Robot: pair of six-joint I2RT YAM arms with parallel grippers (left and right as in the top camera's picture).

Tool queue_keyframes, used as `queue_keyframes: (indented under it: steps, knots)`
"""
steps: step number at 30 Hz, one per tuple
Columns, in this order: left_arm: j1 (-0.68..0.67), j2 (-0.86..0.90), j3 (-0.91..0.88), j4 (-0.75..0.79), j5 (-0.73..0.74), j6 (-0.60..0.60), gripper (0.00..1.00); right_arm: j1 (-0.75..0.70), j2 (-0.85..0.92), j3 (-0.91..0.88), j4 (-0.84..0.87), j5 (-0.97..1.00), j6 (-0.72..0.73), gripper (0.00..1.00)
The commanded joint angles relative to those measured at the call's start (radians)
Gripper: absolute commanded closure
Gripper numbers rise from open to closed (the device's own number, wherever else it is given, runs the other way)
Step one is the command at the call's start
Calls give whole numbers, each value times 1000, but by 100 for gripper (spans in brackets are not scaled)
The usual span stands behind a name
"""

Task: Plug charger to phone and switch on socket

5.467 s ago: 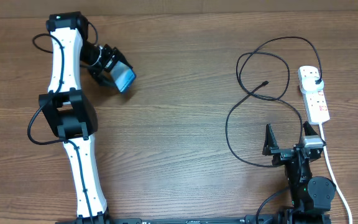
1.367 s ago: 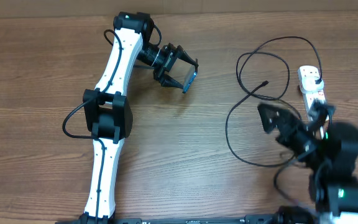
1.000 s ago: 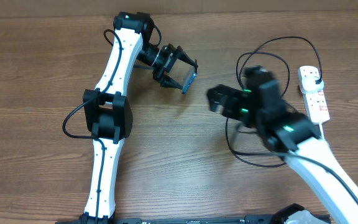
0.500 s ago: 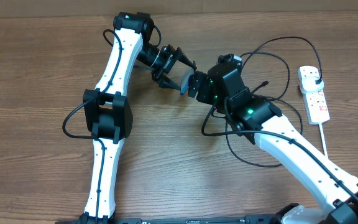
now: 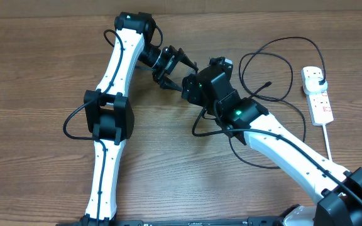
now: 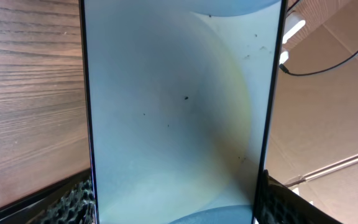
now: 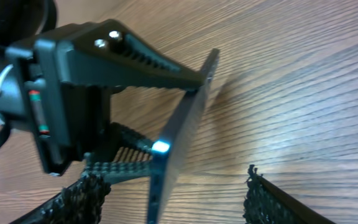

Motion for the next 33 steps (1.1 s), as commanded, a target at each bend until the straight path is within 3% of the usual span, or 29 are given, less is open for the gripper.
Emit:
queue_keyframes:
  steps: [1,20,33]
  knots:
    - [-5,-4,33,-3,16,-14,50,11,13,30,20,34,53,27]
    - [-5,-4,33,3,-36,-17,50,13,151,80,108,33,78,46]
    - [-5,-4,33,19,-56,-18,50,13,211,97,85,34,103,52]
